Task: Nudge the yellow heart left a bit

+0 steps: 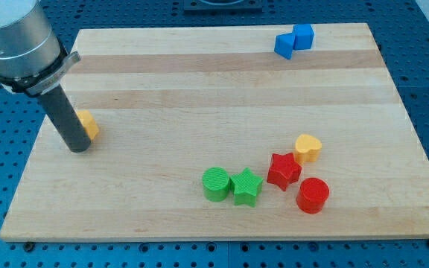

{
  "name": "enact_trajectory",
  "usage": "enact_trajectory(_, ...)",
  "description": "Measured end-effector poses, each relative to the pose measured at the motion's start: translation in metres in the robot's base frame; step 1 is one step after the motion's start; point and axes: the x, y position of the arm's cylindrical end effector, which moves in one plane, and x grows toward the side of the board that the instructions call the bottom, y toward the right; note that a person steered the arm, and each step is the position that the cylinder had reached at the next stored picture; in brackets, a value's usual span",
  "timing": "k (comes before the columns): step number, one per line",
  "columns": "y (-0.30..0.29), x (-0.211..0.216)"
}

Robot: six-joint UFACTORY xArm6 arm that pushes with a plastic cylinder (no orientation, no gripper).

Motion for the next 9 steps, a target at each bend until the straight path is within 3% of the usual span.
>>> enact_trajectory(4,0.006,-0.023)
enact_trajectory(5,0.072,-0.017)
enact_trajectory(9,0.437,-0.018)
